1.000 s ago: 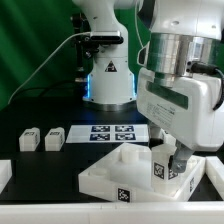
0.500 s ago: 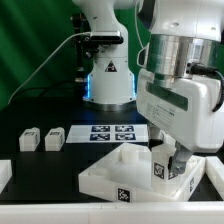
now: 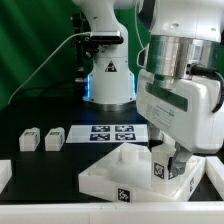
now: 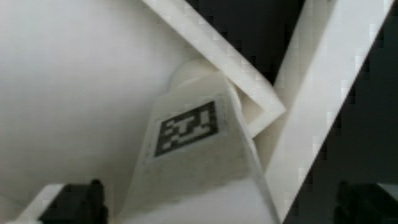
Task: Assemble one leg
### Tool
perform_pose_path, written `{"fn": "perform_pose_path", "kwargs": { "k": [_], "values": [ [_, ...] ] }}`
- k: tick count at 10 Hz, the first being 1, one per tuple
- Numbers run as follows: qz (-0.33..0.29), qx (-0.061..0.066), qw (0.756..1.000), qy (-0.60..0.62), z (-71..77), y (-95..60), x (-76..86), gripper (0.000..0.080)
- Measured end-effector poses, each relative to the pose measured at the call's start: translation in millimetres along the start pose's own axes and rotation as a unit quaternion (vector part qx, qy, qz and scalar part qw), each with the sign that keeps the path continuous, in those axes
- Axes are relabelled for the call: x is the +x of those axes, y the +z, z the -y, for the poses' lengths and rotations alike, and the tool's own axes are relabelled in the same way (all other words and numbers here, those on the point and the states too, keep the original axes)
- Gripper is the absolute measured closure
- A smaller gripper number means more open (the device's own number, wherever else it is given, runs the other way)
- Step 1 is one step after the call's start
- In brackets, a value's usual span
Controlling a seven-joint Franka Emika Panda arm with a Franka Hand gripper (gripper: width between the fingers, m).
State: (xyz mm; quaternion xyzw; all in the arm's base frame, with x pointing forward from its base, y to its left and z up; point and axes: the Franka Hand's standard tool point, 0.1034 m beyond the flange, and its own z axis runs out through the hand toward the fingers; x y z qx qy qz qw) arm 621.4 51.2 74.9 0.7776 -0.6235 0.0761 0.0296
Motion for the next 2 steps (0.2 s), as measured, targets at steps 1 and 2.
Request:
{"fn": "perform_pose_path", "kwargs": {
  "k": [1, 2],
  "values": [
    [0.000, 0.000, 1.000, 0.000, -0.1, 0.2, 0.0, 0.0151],
    [0.000, 0.000, 1.000, 0.000, -0.2, 0.4, 0.0, 0.0151]
  ]
}}
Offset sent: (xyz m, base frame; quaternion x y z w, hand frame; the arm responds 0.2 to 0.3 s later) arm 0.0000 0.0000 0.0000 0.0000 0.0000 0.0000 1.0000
